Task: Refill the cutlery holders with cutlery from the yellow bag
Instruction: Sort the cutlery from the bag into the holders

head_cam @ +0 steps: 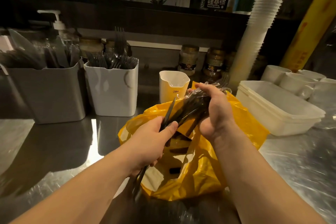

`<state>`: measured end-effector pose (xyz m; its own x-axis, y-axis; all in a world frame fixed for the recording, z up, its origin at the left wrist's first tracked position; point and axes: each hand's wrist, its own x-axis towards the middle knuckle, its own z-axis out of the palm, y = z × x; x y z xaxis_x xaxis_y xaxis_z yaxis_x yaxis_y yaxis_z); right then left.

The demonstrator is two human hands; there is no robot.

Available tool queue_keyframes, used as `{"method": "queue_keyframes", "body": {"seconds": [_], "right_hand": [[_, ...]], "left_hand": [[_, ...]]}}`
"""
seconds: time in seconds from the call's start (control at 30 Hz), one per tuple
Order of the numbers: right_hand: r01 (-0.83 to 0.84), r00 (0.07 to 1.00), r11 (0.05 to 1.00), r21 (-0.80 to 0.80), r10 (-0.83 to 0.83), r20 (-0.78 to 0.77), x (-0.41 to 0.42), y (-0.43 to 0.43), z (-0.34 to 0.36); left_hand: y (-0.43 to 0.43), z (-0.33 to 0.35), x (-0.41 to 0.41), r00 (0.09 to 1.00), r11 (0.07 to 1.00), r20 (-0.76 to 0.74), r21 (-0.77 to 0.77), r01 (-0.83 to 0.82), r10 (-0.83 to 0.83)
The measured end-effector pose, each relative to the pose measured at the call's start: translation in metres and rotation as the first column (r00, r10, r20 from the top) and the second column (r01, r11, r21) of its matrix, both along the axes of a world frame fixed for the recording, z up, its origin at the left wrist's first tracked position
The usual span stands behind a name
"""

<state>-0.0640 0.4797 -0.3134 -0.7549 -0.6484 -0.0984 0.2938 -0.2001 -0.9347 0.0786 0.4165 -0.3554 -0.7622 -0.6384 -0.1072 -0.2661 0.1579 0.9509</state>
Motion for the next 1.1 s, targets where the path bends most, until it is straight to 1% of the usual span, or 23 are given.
{"method": "queue_keyframes", "body": {"seconds": [0.13, 0.3, 0.53, 0.6, 0.73, 0.8, 0.9, 1.0, 1.1], "right_hand": [[-0.015, 1.000, 0.999, -0.029, 0.014, -0.028, -0.003, 0.002, 0.000], [-0.038, 0.997, 0.991, -0.130, 0.047, 0.066, -0.009, 0.001, -0.002], [-0.018, 0.984, 0.977, -0.214, 0.055, 0.168, -0.019, -0.002, -0.005], [0.012, 0.984, 0.976, -0.219, 0.027, 0.173, -0.022, -0.001, -0.004], [0.073, 0.983, 0.970, -0.234, -0.030, 0.180, -0.031, 0.001, -0.004], [0.095, 0.976, 0.964, -0.249, -0.040, 0.215, -0.035, 0.002, -0.004], [0.182, 0.960, 0.947, -0.265, -0.112, 0.258, -0.040, 0.002, -0.003], [0.276, 0.941, 0.898, -0.341, -0.181, 0.285, -0.048, 0.006, 0.001], [0.335, 0.929, 0.823, -0.459, -0.207, 0.306, -0.055, 0.011, 0.002]], "left_hand": [[0.000, 0.002, 0.001, 1.000, 0.999, -0.004, -0.036, 0.012, -0.012], [-0.004, 0.001, 0.002, 1.000, 0.997, 0.020, -0.076, 0.002, -0.001], [-0.008, 0.001, 0.005, 1.000, 0.998, 0.014, -0.053, 0.029, -0.028], [-0.012, 0.003, 0.008, 0.999, 0.999, 0.025, -0.038, 0.037, -0.036], [-0.018, 0.005, 0.012, 0.993, 0.998, 0.105, -0.018, 0.055, -0.053], [-0.019, 0.005, 0.013, 0.991, 0.998, 0.125, -0.002, 0.056, -0.056], [-0.020, 0.005, 0.014, 0.988, 0.999, 0.148, 0.023, 0.043, -0.046], [-0.023, 0.008, 0.016, 0.988, 0.996, 0.151, 0.089, 0.007, -0.021], [-0.026, 0.013, 0.018, 0.994, 0.975, 0.109, 0.218, -0.037, 0.013]]}}
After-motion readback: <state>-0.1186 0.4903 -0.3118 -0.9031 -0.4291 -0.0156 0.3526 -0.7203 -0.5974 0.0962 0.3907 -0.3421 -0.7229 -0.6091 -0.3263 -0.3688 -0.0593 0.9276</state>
